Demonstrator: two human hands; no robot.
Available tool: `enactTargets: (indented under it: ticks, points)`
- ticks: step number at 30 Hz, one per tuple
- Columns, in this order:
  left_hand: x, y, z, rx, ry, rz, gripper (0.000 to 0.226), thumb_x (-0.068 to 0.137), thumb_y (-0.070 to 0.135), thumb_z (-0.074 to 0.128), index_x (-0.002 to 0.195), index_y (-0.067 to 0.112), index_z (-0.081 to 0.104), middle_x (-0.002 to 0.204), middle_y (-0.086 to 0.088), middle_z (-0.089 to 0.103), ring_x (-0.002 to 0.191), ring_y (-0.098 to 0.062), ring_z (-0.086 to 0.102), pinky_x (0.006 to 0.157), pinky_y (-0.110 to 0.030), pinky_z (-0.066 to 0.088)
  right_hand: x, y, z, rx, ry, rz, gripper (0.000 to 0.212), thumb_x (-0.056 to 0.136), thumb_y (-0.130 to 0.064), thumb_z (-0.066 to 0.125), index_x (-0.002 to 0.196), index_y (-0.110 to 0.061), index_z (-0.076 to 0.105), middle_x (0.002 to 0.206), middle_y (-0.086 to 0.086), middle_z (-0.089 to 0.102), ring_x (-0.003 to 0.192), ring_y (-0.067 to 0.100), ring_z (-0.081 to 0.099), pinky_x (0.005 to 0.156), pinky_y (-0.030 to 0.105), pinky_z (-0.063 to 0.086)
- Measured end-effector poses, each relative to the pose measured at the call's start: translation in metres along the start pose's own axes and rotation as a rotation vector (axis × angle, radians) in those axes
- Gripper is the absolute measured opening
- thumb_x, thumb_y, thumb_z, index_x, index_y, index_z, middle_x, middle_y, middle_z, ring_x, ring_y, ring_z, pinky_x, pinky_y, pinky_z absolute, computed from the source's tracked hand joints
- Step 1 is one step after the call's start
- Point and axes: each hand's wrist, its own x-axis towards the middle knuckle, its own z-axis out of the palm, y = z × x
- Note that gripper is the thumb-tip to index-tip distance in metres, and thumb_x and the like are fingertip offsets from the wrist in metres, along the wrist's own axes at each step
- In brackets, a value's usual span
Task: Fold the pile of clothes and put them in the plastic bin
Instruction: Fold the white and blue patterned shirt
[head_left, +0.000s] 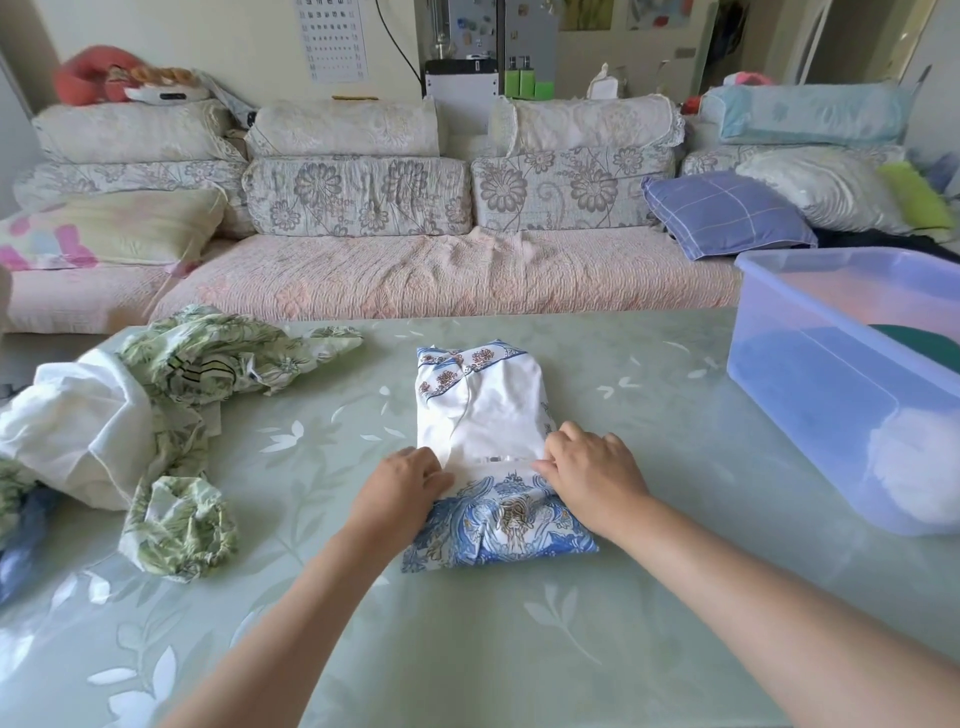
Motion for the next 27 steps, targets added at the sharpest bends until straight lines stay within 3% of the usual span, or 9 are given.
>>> enactTargets:
  ticks: [3, 6, 9, 12, 16, 17, 20, 23, 27]
  points:
    - [-0.002, -0.001, 0.003, 0.009, 0.093, 0.055, 0.017, 0.085, 0.023, 0.072, 0.091, 0.02, 0.056, 0.097, 0.005, 0.05, 0.085, -0.018, 0.05, 0.068, -0.032, 0.041, 0.0, 0.003, -0.004, 0.086, 0.099, 0.002, 0.025, 0.091, -0.041, 0.066, 0.101, -0.02, 0.056, 0.101, 0.0, 0.054, 0.087, 0.027, 0.062, 0.073, 0.036, 0.04]
    - [-0.007, -0.006, 0.001, 0.131, 0.151, 0.361, 0.033, 0.066, -0.003, 0.077, 0.075, 0.025, 0.062, 0.092, 0.007, 0.056, 0.082, -0.017, 0.051, 0.054, -0.031, 0.044, -0.008, 0.001, -0.022, 0.23, 0.19, -0.166, 0.018, 0.08, -0.029, 0.072, 0.086, -0.024, 0.056, 0.086, -0.006, 0.053, 0.07, 0.02, 0.057, 0.062, 0.029, 0.039]
    - [-0.015, -0.009, 0.0, 0.109, 0.02, 0.485, 0.038, 0.064, -0.008, 0.066, 0.077, 0.027, 0.07, 0.087, 0.01, 0.06, 0.085, -0.013, 0.051, 0.057, -0.033, 0.052, -0.028, -0.007, -0.039, 0.402, -0.009, -0.32, 0.018, 0.078, -0.045, 0.063, 0.077, -0.029, 0.055, 0.075, -0.015, 0.052, 0.066, 0.005, 0.05, 0.062, 0.025, 0.04]
    - [-0.031, -0.006, -0.015, 0.044, -0.076, 0.468, 0.031, 0.082, 0.022, 0.05, 0.103, 0.027, 0.072, 0.102, 0.01, 0.066, 0.097, -0.013, 0.059, 0.081, -0.034, 0.054, -0.051, -0.012, -0.04, 0.252, -0.137, -0.466, 0.032, 0.071, -0.054, 0.062, 0.089, -0.03, 0.052, 0.084, -0.014, 0.05, 0.074, 0.008, 0.049, 0.069, 0.025, 0.041]
    - [-0.056, -0.003, -0.031, 0.285, -0.231, 0.484, 0.086, 0.074, 0.084, 0.043, 0.148, 0.04, 0.036, 0.146, 0.013, 0.047, 0.121, -0.007, 0.053, 0.097, -0.025, 0.049, -0.057, -0.006, -0.037, 0.098, -0.04, -0.535, 0.035, 0.065, -0.031, 0.066, 0.099, -0.03, 0.06, 0.089, -0.011, 0.057, 0.078, 0.015, 0.058, 0.065, 0.028, 0.046]
    - [-0.059, -0.005, -0.028, 0.344, -0.17, 0.507, 0.081, 0.078, 0.081, 0.042, 0.147, 0.039, 0.038, 0.145, 0.012, 0.049, 0.114, -0.007, 0.059, 0.086, -0.023, 0.053, -0.057, -0.003, -0.035, 0.053, 0.003, -0.556, 0.035, 0.06, -0.025, 0.07, 0.095, -0.028, 0.065, 0.085, -0.009, 0.058, 0.074, 0.016, 0.059, 0.061, 0.027, 0.045]
    - [-0.063, -0.015, -0.017, 0.393, -0.008, 0.656, 0.043, 0.094, 0.031, 0.038, 0.127, 0.018, 0.063, 0.112, 0.002, 0.071, 0.074, -0.021, 0.071, 0.05, -0.027, 0.055, -0.058, 0.003, -0.034, -0.028, 0.088, -0.586, 0.028, 0.056, -0.014, 0.076, 0.081, -0.026, 0.07, 0.073, -0.006, 0.054, 0.065, 0.018, 0.057, 0.054, 0.026, 0.041]
    - [-0.066, -0.017, -0.021, 0.376, 0.055, 0.698, 0.034, 0.097, 0.019, 0.036, 0.102, 0.012, 0.068, 0.072, 0.0, 0.064, 0.056, -0.024, 0.062, 0.043, -0.029, 0.048, -0.06, 0.012, -0.042, 0.047, 0.045, -0.522, 0.025, 0.06, -0.007, 0.075, 0.077, -0.024, 0.071, 0.071, -0.002, 0.053, 0.059, 0.023, 0.057, 0.051, 0.025, 0.04]
    - [-0.071, -0.015, -0.037, 0.379, 0.123, 0.74, 0.032, 0.087, 0.021, 0.043, 0.094, 0.019, 0.074, 0.062, 0.006, 0.058, 0.055, -0.018, 0.057, 0.046, -0.024, 0.042, -0.061, 0.017, -0.054, 0.196, -0.24, -0.322, 0.02, 0.08, -0.006, 0.066, 0.091, -0.018, 0.078, 0.086, -0.001, 0.061, 0.078, 0.021, 0.059, 0.064, 0.026, 0.037]
